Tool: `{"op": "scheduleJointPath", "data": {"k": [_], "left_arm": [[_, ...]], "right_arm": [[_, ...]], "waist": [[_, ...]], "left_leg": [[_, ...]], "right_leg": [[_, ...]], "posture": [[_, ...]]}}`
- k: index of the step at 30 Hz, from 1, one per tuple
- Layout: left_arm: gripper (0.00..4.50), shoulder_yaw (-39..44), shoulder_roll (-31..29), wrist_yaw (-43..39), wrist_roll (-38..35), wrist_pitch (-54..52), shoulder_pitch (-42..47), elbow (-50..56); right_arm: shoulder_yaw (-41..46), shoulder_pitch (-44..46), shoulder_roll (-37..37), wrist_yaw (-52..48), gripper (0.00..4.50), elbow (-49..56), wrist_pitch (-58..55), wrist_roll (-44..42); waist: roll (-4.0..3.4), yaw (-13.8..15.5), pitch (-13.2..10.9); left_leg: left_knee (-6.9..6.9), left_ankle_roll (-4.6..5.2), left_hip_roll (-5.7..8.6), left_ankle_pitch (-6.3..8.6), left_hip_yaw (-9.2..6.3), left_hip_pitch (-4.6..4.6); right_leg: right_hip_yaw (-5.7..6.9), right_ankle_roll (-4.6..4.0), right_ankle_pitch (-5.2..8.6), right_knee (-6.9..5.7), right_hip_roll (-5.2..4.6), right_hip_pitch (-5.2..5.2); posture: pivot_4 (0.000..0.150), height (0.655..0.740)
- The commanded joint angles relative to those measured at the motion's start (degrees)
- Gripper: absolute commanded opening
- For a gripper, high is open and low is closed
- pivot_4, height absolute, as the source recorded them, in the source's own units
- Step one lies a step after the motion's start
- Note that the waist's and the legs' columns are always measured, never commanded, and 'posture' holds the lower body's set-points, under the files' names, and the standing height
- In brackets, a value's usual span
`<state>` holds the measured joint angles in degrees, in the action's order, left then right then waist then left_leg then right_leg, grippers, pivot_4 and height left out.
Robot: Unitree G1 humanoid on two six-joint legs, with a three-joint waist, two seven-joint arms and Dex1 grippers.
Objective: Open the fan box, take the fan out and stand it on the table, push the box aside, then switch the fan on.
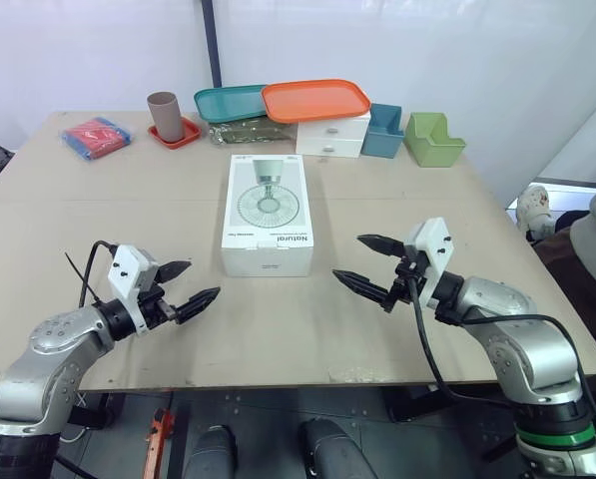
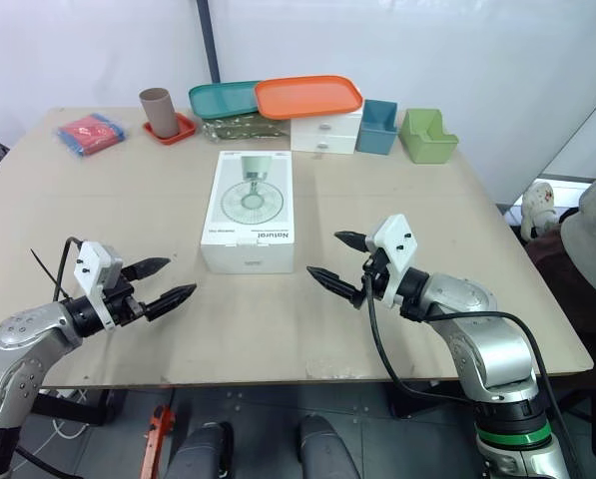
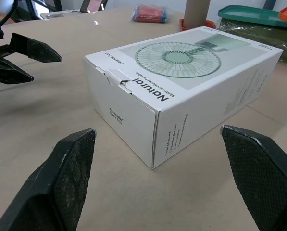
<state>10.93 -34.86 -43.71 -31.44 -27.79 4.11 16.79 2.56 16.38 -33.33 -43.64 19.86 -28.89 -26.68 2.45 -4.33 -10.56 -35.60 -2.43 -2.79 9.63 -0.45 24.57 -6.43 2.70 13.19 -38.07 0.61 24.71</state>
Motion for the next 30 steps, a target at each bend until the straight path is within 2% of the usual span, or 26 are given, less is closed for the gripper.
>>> {"op": "scheduleJointPath", "data": {"k": [1, 30], "left_arm": [[4.50, -0.08, -0.01, -0.13, 0.59, 1.45, 0.44, 0.64], [4.50, 0.80, -1.19, -1.51, 0.92, 1.54, 1.98, 0.31]], "right_arm": [[0.52, 0.45, -0.72, -0.49, 4.25, 1.62, 0.27, -0.42], [-1.03, 1.32, 0.86, 0.35, 4.25, 0.57, 1.83, 0.86]], "waist": [[0.00, 0.00, 0.00], [0.00, -0.01, 0.00]], "left_leg": [[0.00, 0.00, 0.00, 0.00, 0.00, 0.00], [0.00, 0.00, 0.00, 0.00, 0.00, 0.00]], "right_leg": [[0.00, 0.00, 0.00, 0.00, 0.00, 0.00], [0.00, 0.00, 0.00, 0.00, 0.00, 0.00]], "posture": [[0.150, 0.7400], [0.150, 0.7400]]}}
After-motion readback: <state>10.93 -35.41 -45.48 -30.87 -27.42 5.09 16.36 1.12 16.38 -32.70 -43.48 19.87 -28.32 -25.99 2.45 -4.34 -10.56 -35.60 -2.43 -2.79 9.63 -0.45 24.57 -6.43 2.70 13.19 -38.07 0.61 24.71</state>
